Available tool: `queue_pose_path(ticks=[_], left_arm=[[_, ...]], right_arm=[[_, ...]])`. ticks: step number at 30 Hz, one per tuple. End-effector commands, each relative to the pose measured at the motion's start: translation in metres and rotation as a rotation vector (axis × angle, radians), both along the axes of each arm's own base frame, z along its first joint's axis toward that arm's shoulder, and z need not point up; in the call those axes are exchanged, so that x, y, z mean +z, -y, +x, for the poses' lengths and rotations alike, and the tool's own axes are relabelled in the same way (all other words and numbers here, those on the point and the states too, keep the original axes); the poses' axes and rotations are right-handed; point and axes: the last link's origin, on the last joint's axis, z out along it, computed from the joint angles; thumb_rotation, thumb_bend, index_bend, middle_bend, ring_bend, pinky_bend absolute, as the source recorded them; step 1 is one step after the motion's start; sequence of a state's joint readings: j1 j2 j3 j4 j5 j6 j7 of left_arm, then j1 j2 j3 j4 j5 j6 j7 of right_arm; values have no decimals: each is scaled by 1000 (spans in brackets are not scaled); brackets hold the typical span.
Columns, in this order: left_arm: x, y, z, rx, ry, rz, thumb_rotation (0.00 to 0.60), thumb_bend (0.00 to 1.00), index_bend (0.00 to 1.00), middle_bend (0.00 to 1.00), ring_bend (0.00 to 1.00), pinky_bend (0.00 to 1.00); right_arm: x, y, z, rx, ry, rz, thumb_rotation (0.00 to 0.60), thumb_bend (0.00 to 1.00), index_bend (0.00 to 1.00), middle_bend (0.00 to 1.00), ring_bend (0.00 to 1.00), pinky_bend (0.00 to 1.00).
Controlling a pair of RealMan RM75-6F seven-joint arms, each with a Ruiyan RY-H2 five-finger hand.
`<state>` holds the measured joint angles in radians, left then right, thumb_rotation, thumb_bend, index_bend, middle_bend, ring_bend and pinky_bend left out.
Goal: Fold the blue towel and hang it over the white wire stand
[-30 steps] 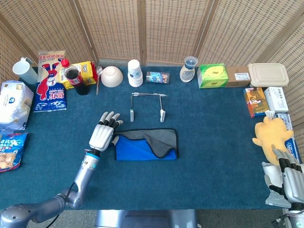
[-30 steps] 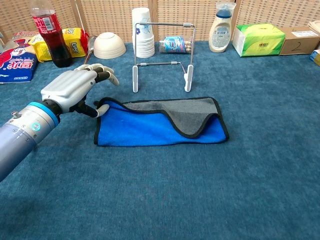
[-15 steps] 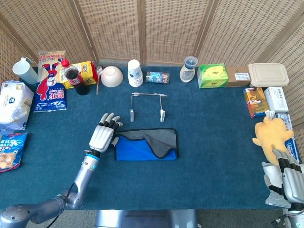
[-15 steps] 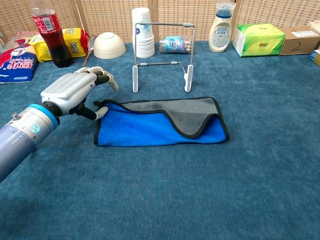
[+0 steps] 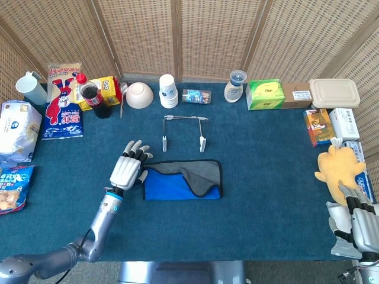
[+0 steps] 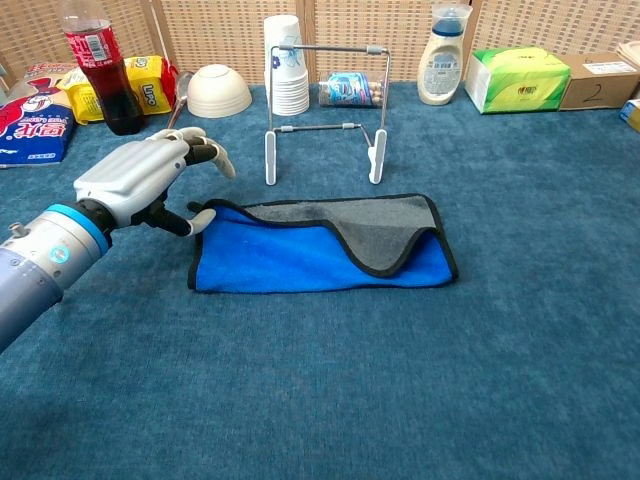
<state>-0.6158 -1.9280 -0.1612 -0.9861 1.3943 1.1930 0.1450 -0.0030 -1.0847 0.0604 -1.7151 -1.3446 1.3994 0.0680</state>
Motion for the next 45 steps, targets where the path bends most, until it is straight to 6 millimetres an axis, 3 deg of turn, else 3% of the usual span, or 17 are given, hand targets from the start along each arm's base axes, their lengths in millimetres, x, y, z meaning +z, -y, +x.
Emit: queue_pose_path(ticks=[1, 8, 18, 45], left_arm=[[3, 4, -1, -10, 5, -2, 600, 316, 303, 211, 8, 0], [3, 6, 6, -22, 15, -12, 600, 316, 301, 210, 8, 0], [-8, -8, 17, -27, -14, -9, 600, 316, 302, 213, 7, 0], [-10, -20, 14, -17, -54, 24, 600, 316, 292, 208, 0, 0]], right_arm=[[0, 0, 0, 0, 0, 2, 600, 362, 74, 117, 35, 0], [-2, 1, 1, 3, 3, 6, 600, 362, 74, 117, 35, 0], [1, -2, 0, -3, 2, -3, 600, 363, 74, 117, 36, 0], [-1, -2, -2, -8, 14, 1, 600, 362, 74, 117, 33, 0]])
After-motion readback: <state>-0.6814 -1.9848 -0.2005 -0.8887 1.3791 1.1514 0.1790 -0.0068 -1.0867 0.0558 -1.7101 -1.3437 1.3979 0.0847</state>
